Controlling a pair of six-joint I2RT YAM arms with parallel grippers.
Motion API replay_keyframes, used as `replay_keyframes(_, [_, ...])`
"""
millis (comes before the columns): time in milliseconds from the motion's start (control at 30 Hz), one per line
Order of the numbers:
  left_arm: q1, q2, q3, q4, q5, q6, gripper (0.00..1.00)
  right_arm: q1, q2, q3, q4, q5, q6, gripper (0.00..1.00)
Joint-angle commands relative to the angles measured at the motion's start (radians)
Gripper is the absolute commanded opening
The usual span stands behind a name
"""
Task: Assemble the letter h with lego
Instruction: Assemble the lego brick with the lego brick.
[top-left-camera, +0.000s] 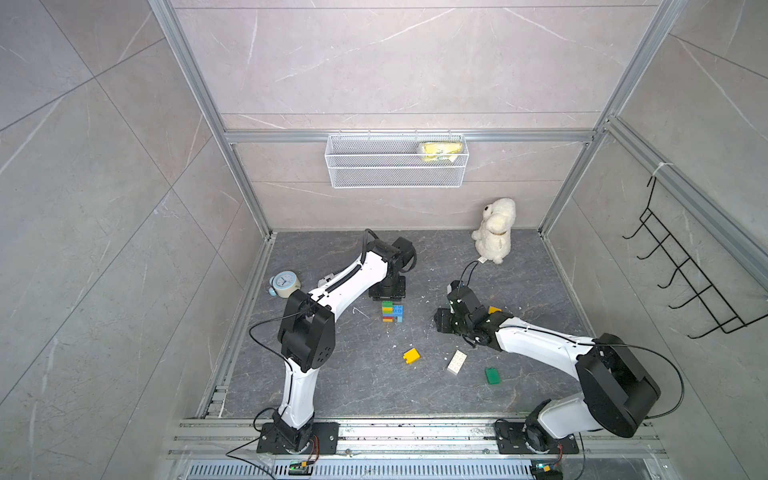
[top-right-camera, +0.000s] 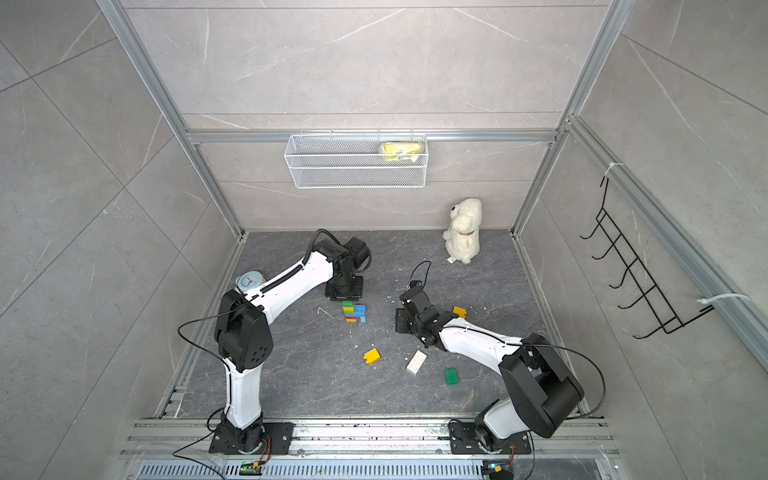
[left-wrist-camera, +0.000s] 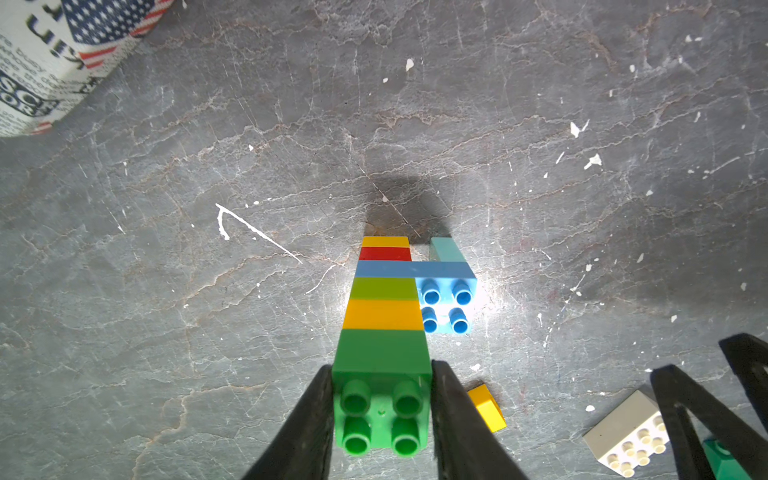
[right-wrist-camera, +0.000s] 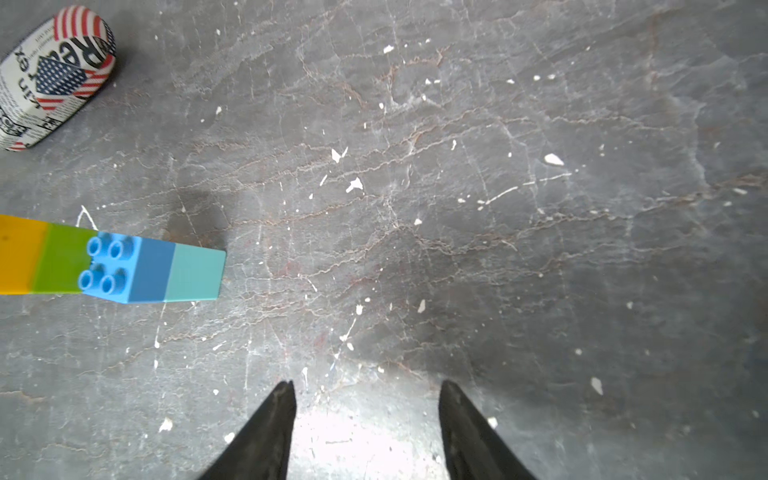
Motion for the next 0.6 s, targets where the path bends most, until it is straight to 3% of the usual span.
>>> replay_keyframes(0, [0.0, -0.06, 0.026, -0.023, 0.003, -0.017, 0.63, 0.006, -0.016, -0.004, -0.017, 0.016, -0.008, 0.61])
replay_keyframes(133, [0.0, -0.133, 0.04, -0.007, 0.009, -0.034, 0.83, 0.006, -0.034, -0.014, -0.013, 0.035, -0.005, 0.64])
replay_keyframes(267, [-0.001, -0.284, -0.081, 0.127, 0.016, -0.037, 0.99, 0.006, -0.078, -0.065, 0.062, 0.068, -0.008, 0.77])
replay_keyframes(400, [0.0, -0.553, -0.461, 0.448, -0.029, -0.035, 0.99, 0.006, -0.154, -0.23, 0.353, 0.044, -0.062, 0.81])
replay_keyframes(433, [0.002, -0.627, -0.589, 0.546, -0.046, -0.044, 0.99, 0.006, -0.17, -0.298, 0.498, 0.029, -0.093, 0.99])
replay_keyframes(533, [0.002, -0.824, -0.923, 0.825, -0.121, -0.059, 0.99, 0.007, -0.169, -0.502, 0.971, -0.059, -0.21, 1.0])
replay_keyframes(567, [0.002, -0.877, -1.005, 0.888, -0.156, -0.059, 0.99, 0.005, -0.165, -0.525, 1.027, -0.115, -0.25, 1.0])
